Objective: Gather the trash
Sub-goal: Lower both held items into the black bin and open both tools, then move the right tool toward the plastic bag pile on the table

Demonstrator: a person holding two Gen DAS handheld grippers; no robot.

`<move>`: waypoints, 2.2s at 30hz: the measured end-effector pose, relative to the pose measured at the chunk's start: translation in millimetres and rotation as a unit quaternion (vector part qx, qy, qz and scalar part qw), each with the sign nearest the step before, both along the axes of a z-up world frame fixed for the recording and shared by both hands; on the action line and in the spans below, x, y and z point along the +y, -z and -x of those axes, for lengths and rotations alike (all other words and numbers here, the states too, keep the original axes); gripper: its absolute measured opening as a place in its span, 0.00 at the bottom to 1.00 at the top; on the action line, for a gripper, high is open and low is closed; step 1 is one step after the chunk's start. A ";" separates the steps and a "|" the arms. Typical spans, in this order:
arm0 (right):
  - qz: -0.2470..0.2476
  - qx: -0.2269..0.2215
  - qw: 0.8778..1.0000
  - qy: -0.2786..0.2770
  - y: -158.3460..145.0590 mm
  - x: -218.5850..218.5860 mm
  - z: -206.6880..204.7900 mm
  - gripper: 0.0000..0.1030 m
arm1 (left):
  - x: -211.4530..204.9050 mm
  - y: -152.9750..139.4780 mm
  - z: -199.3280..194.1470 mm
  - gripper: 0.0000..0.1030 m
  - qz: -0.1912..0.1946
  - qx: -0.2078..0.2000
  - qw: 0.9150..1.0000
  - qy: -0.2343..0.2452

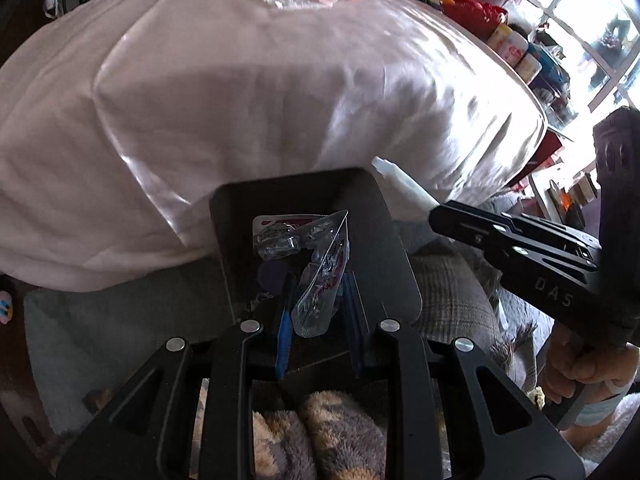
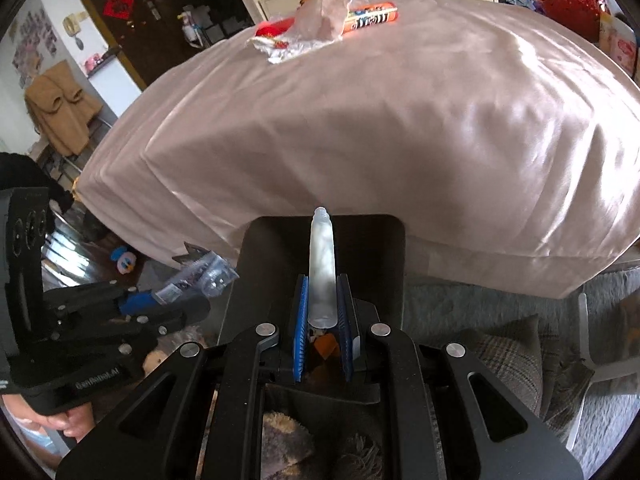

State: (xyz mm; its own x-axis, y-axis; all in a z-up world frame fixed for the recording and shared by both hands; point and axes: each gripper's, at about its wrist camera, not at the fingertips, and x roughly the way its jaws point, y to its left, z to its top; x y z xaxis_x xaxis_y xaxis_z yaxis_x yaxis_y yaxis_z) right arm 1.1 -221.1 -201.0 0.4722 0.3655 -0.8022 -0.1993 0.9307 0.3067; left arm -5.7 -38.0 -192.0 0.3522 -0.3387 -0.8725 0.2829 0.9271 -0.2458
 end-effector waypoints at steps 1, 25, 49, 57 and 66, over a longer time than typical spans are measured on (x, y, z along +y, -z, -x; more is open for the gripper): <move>0.002 0.000 1.000 -0.001 0.2 0.4 -0.7 0.15 | -0.2 0.9 -0.2 0.21 0.003 0.004 1.000 0.003; 0.029 -0.030 0.998 0.052 -20.5 -17.9 -13.3 0.88 | 4.5 -13.3 1.3 0.78 0.003 -0.013 1.000 -0.006; 0.027 -0.131 0.989 0.066 -92.5 -35.2 -72.3 0.90 | 57.1 -109.5 -62.9 0.83 -0.026 -0.158 0.984 -0.076; 0.026 -0.135 0.989 0.053 -94.3 -26.8 -116.9 0.72 | 53.7 -111.7 -96.3 0.83 -0.054 -0.167 0.982 -0.065; 0.031 -0.125 0.991 0.039 -87.5 -15.1 -157.9 0.53 | 42.7 -103.5 -137.1 0.83 -0.062 -0.167 0.983 -0.051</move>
State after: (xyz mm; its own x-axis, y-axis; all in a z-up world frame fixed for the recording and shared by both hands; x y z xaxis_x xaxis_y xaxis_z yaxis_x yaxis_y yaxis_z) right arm 159.0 -236.2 -113.5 0.6839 0.2745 -0.6760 -0.1896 0.9615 0.1987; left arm 131.4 4.7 -88.5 0.6521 -0.1861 -0.7350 0.2331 0.9717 -0.0392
